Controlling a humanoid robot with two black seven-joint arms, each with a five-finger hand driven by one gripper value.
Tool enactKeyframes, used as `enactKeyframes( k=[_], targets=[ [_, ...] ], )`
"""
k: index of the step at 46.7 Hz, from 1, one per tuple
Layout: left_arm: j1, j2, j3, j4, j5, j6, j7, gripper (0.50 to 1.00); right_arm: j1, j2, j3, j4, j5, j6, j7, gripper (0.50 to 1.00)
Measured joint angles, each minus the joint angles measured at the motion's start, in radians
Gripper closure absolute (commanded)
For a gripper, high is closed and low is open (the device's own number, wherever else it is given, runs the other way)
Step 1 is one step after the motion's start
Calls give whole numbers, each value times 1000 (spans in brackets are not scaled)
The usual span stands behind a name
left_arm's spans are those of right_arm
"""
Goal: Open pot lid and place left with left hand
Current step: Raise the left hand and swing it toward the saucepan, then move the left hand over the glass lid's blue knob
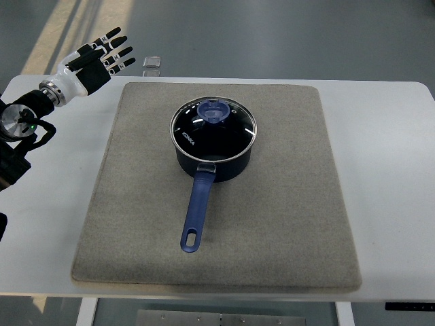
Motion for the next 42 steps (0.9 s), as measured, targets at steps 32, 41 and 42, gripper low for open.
enactKeyframes(
  k=[32, 41, 42],
  targets=[
    [-63, 245, -1, -303, 754, -8, -309, 506, 0, 0, 0, 0, 0, 0, 0, 585],
    [-118, 277, 0, -434, 990, -8, -332, 506, 0, 0, 0, 0, 0, 0, 0, 585],
    [-125, 277, 1, -447, 1015, -8, -332, 506, 0, 0, 0, 0, 0, 0, 0, 585]
  ],
)
